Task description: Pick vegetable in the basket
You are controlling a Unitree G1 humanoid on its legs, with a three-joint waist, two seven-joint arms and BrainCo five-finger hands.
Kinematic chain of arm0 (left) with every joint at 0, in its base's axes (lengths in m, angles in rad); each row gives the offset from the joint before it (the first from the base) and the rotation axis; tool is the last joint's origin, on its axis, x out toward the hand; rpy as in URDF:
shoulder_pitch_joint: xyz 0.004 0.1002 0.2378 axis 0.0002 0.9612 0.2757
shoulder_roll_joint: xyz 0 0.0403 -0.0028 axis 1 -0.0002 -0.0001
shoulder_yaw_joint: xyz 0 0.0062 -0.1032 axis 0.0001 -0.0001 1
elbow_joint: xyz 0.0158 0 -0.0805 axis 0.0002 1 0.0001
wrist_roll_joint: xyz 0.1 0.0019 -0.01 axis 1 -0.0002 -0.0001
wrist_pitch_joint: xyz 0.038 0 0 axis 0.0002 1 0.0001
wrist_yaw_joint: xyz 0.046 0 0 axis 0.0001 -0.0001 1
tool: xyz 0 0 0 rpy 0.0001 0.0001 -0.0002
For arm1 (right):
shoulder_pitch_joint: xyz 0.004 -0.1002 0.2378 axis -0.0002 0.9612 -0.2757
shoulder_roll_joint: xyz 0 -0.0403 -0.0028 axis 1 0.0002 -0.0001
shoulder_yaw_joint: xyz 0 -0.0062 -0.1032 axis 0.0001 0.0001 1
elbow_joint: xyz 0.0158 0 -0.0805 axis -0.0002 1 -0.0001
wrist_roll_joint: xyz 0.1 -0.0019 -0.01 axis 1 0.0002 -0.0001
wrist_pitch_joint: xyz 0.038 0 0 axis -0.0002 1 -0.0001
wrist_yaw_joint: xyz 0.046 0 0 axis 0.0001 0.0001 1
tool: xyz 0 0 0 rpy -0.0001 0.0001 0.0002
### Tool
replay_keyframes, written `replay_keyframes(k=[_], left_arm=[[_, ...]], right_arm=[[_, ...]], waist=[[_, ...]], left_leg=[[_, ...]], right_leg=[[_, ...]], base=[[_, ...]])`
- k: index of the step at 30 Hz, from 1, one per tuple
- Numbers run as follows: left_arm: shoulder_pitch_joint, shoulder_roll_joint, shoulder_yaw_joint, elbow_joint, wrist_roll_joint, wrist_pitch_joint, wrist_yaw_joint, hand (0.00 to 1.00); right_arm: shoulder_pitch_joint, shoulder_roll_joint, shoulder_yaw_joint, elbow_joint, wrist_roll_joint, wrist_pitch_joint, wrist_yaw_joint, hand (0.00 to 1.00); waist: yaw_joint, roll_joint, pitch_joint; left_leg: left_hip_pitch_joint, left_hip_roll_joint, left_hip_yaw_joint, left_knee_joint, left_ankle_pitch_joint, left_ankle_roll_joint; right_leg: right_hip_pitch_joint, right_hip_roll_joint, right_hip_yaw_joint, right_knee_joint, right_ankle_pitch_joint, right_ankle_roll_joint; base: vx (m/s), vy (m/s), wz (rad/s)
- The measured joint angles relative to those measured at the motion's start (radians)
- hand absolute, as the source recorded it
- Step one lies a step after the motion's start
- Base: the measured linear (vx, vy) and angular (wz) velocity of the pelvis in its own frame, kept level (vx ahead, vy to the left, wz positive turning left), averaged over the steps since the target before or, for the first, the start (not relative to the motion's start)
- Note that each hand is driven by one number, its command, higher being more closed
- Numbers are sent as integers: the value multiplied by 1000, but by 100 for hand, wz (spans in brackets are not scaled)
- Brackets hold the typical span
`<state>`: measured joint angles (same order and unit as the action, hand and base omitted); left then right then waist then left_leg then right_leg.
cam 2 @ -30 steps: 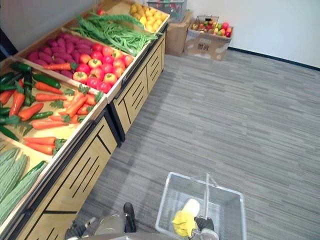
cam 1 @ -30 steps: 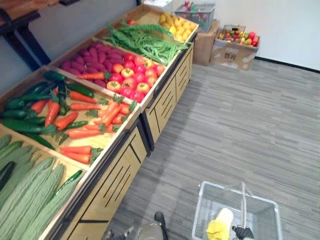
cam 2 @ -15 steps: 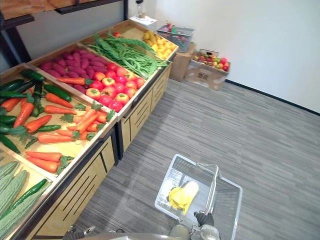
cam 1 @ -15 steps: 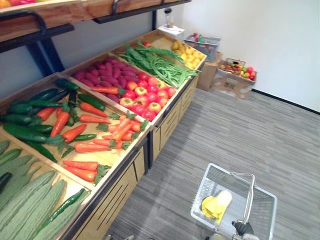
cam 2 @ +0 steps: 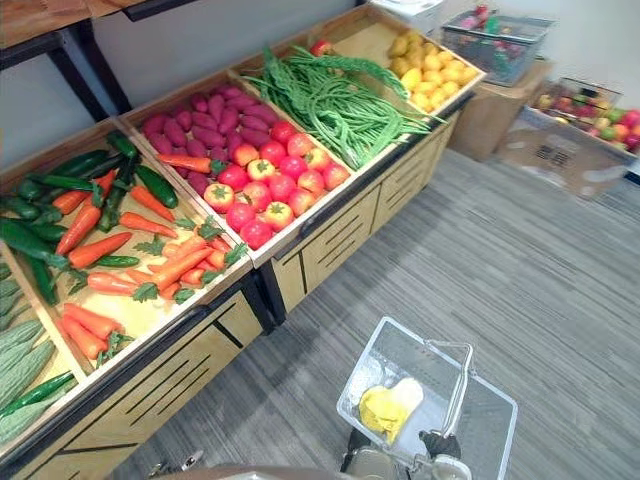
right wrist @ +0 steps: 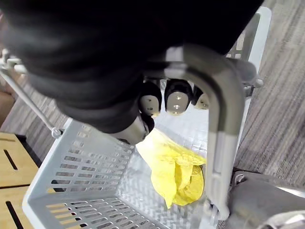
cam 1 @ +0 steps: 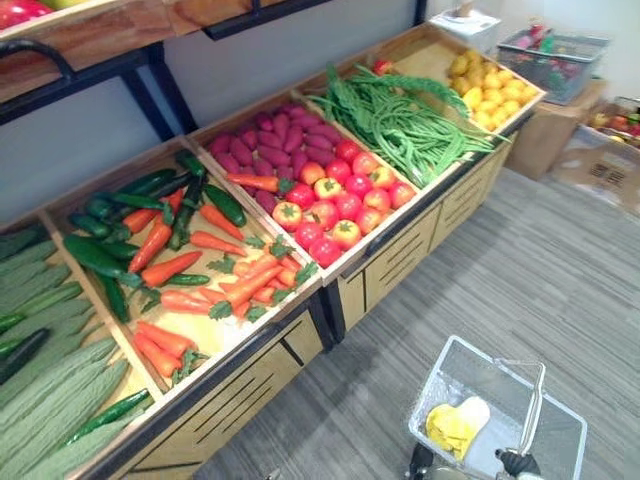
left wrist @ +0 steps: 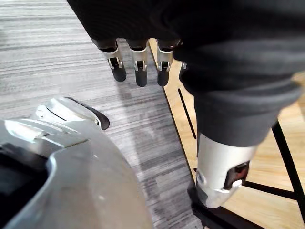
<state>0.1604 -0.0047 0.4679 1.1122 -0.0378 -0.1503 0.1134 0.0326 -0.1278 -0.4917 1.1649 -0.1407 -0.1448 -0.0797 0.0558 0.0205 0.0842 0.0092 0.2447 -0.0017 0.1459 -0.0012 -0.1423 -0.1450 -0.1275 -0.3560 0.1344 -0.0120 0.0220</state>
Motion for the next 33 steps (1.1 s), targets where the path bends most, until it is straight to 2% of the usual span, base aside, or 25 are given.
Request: replay_keyframes(k=[3,4,6,9,11,12,13,15,18,22,26,27,33], left_arm=[[1,16,-52,-3,-5,0,0,0],[1,19,-61,-3,-15,0,0,0],[1,27,-84,-1,-31,2,0,0],[1,28,-90,-1,-30,7,-1,0],[2,28,-90,0,-30,8,-2,0],[3,28,-90,1,-30,10,-3,0],[3,27,-90,2,-30,11,-2,0],[4,25,-93,4,-27,21,-3,0],[2,33,-108,3,-25,28,-4,0],[1,44,-116,4,-25,28,-5,0],[-2,52,-129,27,-24,27,-9,0],[-9,96,-188,43,-24,27,-12,0],[-8,96,-187,44,-24,27,-12,0]], right_arm=[[3,-16,-1,29,6,8,-2,100],[4,-16,-2,29,6,8,-2,100],[14,-18,-20,30,13,10,-2,100],[36,-13,-55,29,27,12,-2,100],[41,-11,-64,29,32,12,-3,100],[38,-7,-63,27,32,12,-2,100],[38,-6,-63,27,32,12,-2,100],[33,6,-63,14,33,12,-3,100],[28,17,-54,5,34,11,-3,100],[31,33,-49,-10,47,10,-3,100],[26,37,-37,-11,70,11,1,100],[-12,68,71,31,81,11,24,100],[-11,68,71,31,81,11,24,100]], waist=[[-10,-1,0],[-16,-2,0],[-28,-1,1],[-28,0,1],[-29,0,1],[-27,1,1],[-27,4,1],[-27,16,8],[-27,22,9],[-36,8,17],[-26,3,14],[-25,-47,0],[-25,-47,0]], left_leg=[[-17,27,170,-23,116,30],[-17,29,214,-32,132,31],[-23,28,367,-77,165,44],[-22,1,474,-129,182,45],[-24,-22,489,-169,182,45],[-25,-40,486,-208,181,44],[-25,-45,486,-227,181,43],[-30,-48,483,-243,147,28],[-44,-56,478,-243,110,37],[-59,-85,453,-249,101,53],[-53,-112,452,-249,91,67],[-19,-121,454,-250,78,59],[-19,-122,447,-250,78,59]], right_leg=[[72,-7,-118,-11,-21,-27],[83,-10,-141,-13,-24,-27],[117,-27,-235,-17,-47,-19],[160,-44,-311,-23,-61,0],[166,-50,-315,-40,-67,10],[165,-51,-315,-61,-67,36],[164,-48,-316,-70,-62,44],[158,-43,-320,-87,-48,66],[146,-48,-317,-90,-37,79],[146,-71,-314,-94,-31,91],[148,-87,-291,-94,-18,98],[173,-81,-254,-117,-3,103],[179,-80,-258,-119,-3,103]], base=[[170,-128,120],[93,-63,114],[44,-13,124],[-25,79,105],[-50,176,72],[-68,187,49],[-119,200,34],[-118,159,13],[-85,118,5],[-39,104,21],[35,47,3],[0,0,0],[0,0,3]])
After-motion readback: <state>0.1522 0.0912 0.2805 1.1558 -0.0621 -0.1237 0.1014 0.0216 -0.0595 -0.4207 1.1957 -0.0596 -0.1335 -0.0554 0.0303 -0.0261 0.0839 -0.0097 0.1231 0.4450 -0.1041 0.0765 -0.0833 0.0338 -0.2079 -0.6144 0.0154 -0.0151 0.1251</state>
